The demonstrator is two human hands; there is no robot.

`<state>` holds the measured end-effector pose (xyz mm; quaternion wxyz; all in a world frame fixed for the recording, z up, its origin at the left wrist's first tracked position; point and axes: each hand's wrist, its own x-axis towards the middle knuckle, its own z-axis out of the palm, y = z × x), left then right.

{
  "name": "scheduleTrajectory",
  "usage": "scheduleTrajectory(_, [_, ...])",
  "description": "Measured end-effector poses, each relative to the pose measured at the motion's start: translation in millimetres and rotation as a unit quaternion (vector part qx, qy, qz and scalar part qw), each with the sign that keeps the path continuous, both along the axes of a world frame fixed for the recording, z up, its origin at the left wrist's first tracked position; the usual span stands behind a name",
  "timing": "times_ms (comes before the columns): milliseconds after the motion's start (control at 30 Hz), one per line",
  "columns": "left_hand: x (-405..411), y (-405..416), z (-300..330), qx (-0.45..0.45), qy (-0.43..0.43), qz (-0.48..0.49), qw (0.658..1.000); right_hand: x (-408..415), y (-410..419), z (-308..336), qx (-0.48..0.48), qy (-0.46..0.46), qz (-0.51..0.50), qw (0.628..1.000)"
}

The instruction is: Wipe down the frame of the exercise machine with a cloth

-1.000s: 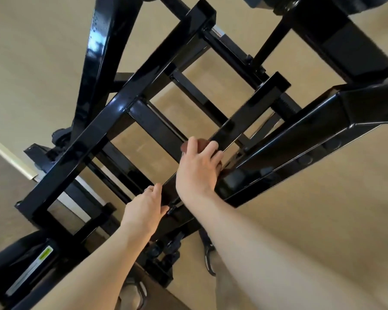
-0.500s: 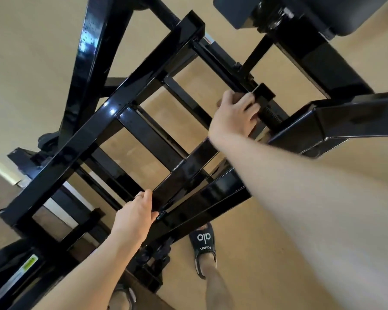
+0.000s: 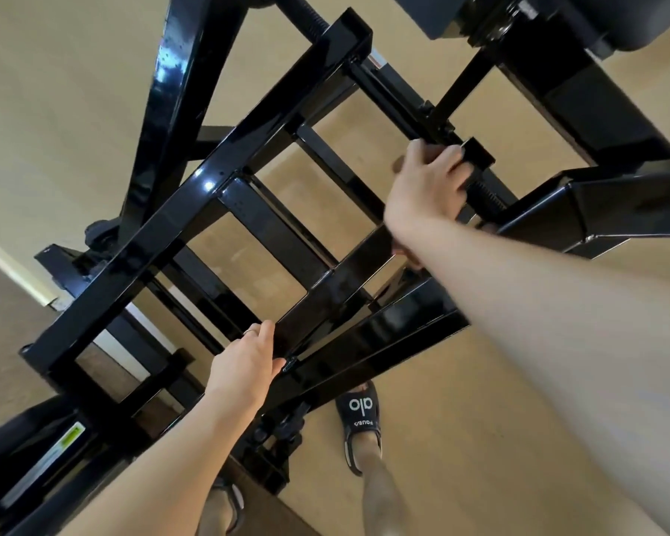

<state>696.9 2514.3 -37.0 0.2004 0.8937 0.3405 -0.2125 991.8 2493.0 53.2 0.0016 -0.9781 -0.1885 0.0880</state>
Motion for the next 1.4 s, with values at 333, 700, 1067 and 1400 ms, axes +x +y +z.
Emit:
scheduleTrajectory(333, [6,2,2,-0.007,0.02,0.009,1.0,-167,-3,-38,0.067,0.164,-0.071,0.982])
scheduleTrajectory(700, [3,1,32,-0.124,-0.233,0.023,0.964,-180,-7,-7,0.166,0.434,-0.246,0.85])
scheduleTrajectory(1067, [52,-34,2,-0.013,-0.196,0.093,0.976,-102,-14,-8,-0.032,0.109,0.263,0.958])
scheduleTrajectory(1400, [-18,-44,-20,-0.035,-0.196,0.195,0.96,-117,-40,-30,-0.174,0.035,0.411,0.894])
